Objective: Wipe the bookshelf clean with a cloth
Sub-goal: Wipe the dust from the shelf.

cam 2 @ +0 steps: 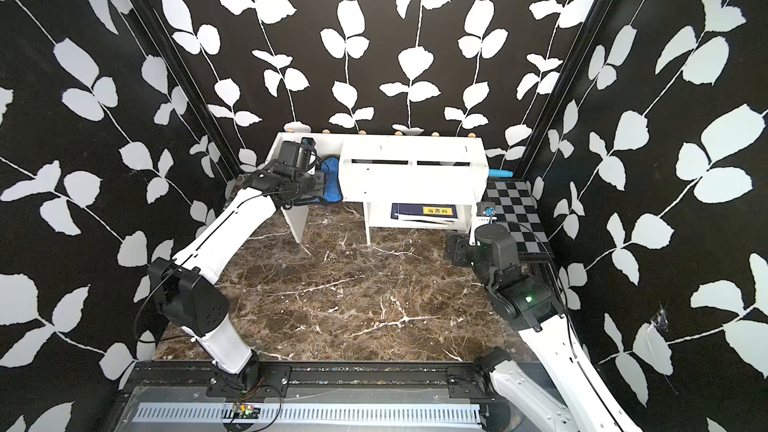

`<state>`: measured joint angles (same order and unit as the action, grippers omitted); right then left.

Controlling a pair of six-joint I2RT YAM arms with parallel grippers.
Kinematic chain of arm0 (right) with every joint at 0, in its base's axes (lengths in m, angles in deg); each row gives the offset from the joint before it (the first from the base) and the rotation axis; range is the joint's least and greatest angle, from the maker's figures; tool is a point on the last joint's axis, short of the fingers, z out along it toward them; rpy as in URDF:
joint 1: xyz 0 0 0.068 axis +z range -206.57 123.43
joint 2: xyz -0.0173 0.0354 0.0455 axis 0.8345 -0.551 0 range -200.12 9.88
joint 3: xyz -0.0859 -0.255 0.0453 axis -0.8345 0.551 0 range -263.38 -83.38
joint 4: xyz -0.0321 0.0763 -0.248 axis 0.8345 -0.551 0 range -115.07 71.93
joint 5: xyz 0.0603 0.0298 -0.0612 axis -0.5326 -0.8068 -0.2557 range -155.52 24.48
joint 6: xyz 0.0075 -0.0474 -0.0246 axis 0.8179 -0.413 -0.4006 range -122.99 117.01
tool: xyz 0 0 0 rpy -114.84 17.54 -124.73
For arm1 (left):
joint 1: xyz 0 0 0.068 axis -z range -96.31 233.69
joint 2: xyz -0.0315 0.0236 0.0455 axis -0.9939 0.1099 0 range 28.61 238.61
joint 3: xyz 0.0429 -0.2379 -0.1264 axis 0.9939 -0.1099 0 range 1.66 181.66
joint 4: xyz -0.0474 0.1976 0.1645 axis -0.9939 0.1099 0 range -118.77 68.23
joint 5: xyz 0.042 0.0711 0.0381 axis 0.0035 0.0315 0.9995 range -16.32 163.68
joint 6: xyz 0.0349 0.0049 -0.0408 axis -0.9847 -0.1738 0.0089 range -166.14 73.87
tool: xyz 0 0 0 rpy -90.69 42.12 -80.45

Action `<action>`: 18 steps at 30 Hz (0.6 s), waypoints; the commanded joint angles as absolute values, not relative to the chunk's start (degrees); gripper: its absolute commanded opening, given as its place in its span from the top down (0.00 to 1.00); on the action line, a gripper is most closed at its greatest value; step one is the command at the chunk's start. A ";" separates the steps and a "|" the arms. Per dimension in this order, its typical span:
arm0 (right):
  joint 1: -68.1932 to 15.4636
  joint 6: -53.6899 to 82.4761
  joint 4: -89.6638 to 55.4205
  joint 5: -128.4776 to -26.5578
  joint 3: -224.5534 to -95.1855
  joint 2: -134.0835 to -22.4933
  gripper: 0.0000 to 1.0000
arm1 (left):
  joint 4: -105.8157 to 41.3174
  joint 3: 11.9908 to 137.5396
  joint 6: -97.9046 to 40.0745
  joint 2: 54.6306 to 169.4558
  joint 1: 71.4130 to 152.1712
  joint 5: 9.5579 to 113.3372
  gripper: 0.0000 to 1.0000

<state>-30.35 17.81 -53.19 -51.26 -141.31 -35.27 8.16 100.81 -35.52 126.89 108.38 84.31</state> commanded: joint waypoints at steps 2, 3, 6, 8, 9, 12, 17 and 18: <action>-29.93 17.40 -52.69 -50.40 -142.88 -34.61 0.13 | 14.51 98.52 -35.15 129.60 109.54 81.22 1.00; -29.92 17.48 -52.62 -50.40 -142.80 -34.52 0.13 | 14.56 98.64 -35.26 129.56 109.55 81.63 1.00; -29.94 17.57 -52.61 -50.32 -142.50 -34.27 0.13 | 15.12 99.44 -35.60 129.10 109.54 82.70 1.00; -29.93 17.66 -52.61 -50.40 -142.31 -34.10 0.13 | 15.36 99.76 -35.76 128.27 109.53 82.68 1.00; -29.94 17.66 -52.62 -50.44 -142.26 -34.15 0.13 | 15.70 100.10 -35.69 127.75 109.53 82.39 1.00; -29.93 17.66 -52.61 -50.62 -142.09 -34.09 0.13 | 14.76 99.88 -35.51 124.65 109.75 81.51 0.64; -29.93 18.08 -52.31 -51.05 -141.79 -34.21 0.13 | 12.97 99.76 -35.24 121.40 109.81 79.56 0.37; -29.94 18.16 -52.27 -51.10 -141.68 -34.24 0.13 | 12.84 99.88 -35.19 121.20 109.80 78.80 0.35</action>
<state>-30.35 17.85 -53.16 -51.15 -141.31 -34.68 10.08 100.51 -35.37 124.36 109.60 81.67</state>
